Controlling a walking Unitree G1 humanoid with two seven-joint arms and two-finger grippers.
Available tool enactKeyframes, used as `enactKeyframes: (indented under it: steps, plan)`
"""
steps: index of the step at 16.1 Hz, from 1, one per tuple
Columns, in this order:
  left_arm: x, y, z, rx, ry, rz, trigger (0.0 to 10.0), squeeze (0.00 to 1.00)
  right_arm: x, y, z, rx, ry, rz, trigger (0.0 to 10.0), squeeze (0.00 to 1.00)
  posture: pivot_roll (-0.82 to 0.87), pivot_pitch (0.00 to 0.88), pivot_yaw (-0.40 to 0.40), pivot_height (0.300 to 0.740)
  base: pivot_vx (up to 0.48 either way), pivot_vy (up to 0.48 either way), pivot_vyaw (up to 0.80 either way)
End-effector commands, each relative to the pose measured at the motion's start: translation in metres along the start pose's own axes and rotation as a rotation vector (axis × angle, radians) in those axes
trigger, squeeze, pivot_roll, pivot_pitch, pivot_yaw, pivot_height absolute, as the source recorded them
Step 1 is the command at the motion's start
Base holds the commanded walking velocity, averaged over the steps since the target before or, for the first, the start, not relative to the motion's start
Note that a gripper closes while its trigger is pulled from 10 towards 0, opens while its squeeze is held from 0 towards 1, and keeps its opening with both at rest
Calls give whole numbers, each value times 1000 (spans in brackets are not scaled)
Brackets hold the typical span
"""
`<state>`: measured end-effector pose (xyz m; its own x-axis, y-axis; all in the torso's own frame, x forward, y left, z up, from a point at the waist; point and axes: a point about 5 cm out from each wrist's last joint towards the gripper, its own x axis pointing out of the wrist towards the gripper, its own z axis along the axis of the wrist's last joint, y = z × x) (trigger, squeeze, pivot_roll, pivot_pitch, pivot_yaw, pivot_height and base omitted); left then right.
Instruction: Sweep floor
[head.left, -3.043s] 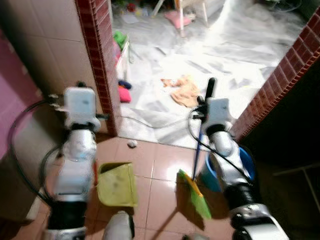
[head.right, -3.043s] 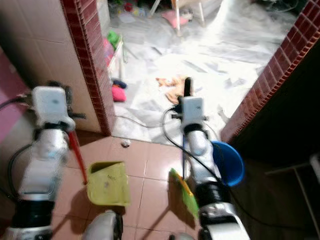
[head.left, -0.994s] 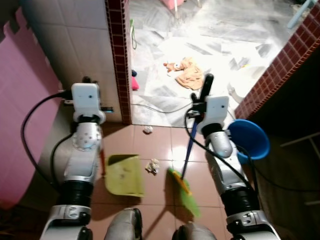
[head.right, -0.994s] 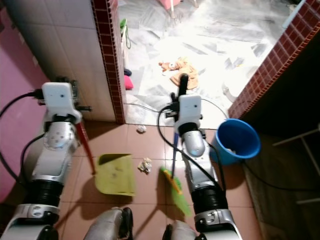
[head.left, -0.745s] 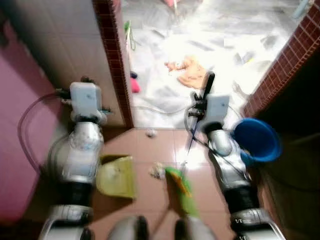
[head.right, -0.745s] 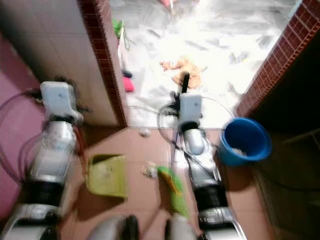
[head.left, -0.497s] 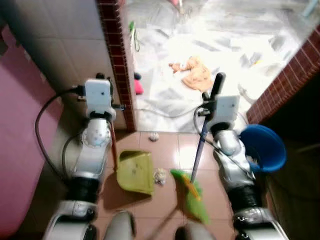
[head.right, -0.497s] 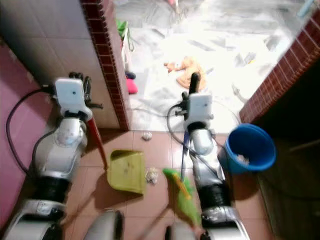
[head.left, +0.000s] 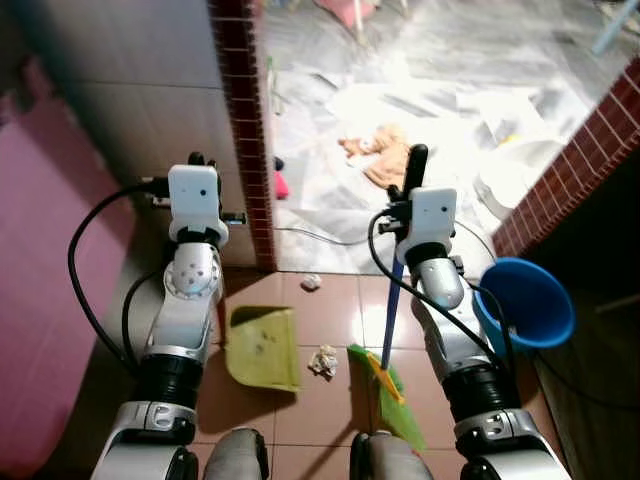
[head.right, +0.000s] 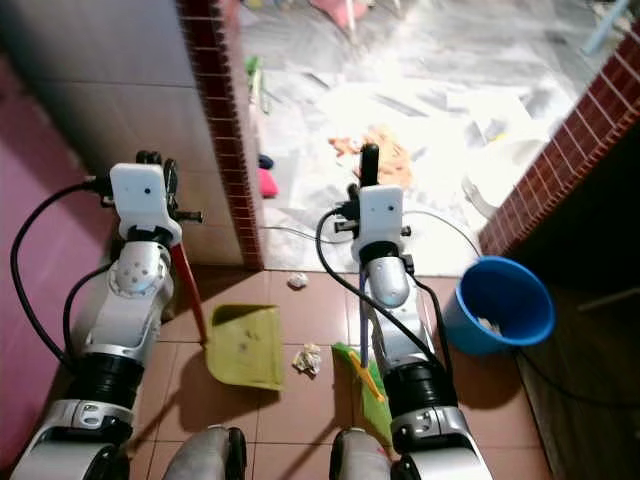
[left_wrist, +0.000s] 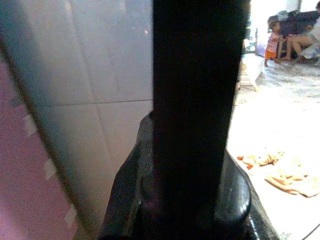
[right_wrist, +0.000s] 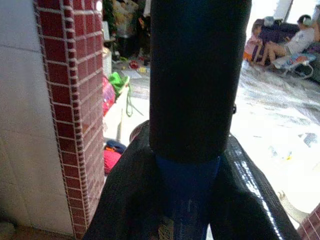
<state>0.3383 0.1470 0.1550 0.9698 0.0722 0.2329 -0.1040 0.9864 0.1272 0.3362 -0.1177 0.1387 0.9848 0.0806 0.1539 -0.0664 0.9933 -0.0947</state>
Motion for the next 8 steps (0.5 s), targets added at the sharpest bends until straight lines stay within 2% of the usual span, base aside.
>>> enactKeyframes:
  steps: [1, 3, 4, 5, 7, 8]
  plan:
    - [4, -3, 12, 6, -80, 1, 10000, 0, 5, -7, 7, -5, -33, -32, 10000, 0, 5, 108, -22, 740, 0, 0, 0]
    - [3, -9, 9, -12, -74, -4, 10000, 0, 6, -9, 8, -7, -35, -51, 10000, 0, -3, 115, -27, 740, 0, 0, 0]
    - [0, -23, 4, -99, -73, -66, 10000, 0, 7, -11, 8, -14, -30, -75, 10000, 0, -4, 114, -28, 740, 0, 0, 0]
    - [-2, -30, 0, -133, -51, -78, 10000, 0, 8, -11, 9, -20, -33, -89, 10000, 0, -6, 116, -29, 740, 0, 0, 0]
    - [-4, -40, -3, -126, -50, -82, 10000, 0, 9, -10, 11, -32, -43, -96, 10000, 0, -9, 116, -28, 740, 0, 0, 0]
    - [-4, -49, -4, -174, -20, -95, 10000, 0, 11, -10, 14, -31, -50, -103, 10000, 0, -9, 116, -28, 740, 0, 0, 0]
